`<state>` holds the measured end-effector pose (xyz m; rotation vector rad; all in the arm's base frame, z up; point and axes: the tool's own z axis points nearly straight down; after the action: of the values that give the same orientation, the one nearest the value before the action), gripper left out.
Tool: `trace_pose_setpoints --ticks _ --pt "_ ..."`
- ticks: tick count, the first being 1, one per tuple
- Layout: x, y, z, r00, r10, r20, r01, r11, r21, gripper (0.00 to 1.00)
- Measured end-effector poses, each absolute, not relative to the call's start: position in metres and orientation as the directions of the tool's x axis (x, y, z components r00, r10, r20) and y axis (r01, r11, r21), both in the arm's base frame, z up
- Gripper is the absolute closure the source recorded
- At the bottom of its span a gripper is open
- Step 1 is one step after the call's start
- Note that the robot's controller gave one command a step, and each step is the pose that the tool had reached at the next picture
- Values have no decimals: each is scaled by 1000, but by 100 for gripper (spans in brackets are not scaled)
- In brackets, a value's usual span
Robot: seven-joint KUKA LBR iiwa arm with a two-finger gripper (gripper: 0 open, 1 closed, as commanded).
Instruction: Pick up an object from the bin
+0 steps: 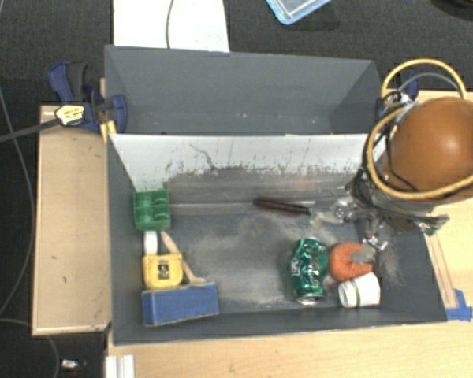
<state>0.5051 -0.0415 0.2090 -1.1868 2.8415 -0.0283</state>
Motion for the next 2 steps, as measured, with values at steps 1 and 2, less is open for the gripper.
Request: trace_pose_setpoints --ticks 1,2 --pt "494 -52 176 -463 -886 -36 -884 464 -59 0" --pt "488 -61 145 -432 -901 -37 -899 433 -62 0"
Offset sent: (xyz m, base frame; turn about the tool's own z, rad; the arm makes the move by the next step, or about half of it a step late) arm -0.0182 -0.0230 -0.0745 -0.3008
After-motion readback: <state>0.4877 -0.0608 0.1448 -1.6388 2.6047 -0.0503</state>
